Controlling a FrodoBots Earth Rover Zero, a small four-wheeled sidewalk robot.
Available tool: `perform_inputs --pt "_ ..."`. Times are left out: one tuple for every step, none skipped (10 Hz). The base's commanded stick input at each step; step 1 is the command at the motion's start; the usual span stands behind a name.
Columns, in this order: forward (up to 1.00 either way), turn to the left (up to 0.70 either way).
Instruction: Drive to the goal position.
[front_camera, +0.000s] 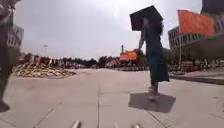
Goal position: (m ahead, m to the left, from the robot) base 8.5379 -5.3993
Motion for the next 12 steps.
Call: perform_inputs --pt "1.00 -0.03" --pt "1.00 0.00" --pt "1.00 -0.13" --pt "1.00 -0.26" --pt "1.00 -0.30" --pt "1.00 -0.30" --pt "1.00 -0.30" --pt "1.00 -0.21" --pt "1.00 -0.06" --pt "1.00 0.00" --pt "1.00 0.00" --pt "1.00 0.00"
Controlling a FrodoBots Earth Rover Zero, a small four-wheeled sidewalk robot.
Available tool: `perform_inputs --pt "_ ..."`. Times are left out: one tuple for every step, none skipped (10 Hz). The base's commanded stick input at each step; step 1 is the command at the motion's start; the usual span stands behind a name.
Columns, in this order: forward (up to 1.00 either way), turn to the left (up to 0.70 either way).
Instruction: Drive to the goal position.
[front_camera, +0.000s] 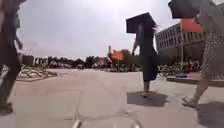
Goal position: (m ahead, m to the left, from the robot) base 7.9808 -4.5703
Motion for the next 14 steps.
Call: perform_inputs --pt "1.00 0.00" --pt "1.00 0.00" --pt "1.00 0.00" --pt "1.00 0.00" --pt "1.00 0.00" --pt "1.00 0.00" --pt "1.00 0.00" --pt "1.00 0.00" --pt "1.00 0.00" --pt "1.00 0.00" --pt "1.00 0.00" --pt "1.00 0.00" --pt "1.00 0.00" --pt "1.00 0.00"
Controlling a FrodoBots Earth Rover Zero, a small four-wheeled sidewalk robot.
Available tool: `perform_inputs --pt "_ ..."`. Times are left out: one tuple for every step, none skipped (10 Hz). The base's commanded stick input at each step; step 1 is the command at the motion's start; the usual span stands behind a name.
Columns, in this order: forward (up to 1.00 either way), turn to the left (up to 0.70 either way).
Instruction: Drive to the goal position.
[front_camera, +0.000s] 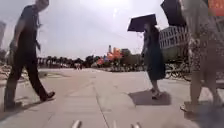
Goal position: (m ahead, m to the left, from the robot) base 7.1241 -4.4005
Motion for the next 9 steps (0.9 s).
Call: perform_inputs --pt "1.00 0.00" --pt "1.00 0.00" --pt "1.00 0.00" --pt "1.00 0.00" --pt "1.00 0.00" --pt "1.00 0.00" --pt "1.00 0.00" --pt "1.00 0.00" --pt "1.00 -0.03"
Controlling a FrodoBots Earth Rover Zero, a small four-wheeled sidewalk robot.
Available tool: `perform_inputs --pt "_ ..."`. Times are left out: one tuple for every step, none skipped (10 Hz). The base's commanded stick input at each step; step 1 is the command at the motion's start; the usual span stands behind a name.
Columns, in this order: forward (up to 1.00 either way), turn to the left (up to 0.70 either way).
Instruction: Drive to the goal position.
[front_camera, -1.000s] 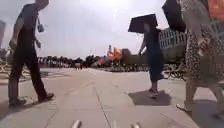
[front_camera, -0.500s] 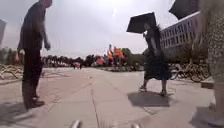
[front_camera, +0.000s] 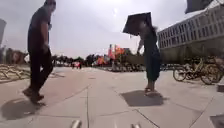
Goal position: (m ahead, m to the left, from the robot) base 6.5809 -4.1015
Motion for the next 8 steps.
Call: perform_inputs --pt "1.00 -0.21" --pt "1.00 -0.29" --pt "1.00 -0.24" --pt "1.00 -0.04" --pt "1.00 0.00" --pt "1.00 0.00" --pt "1.00 0.00" --pt "1.00 0.00"
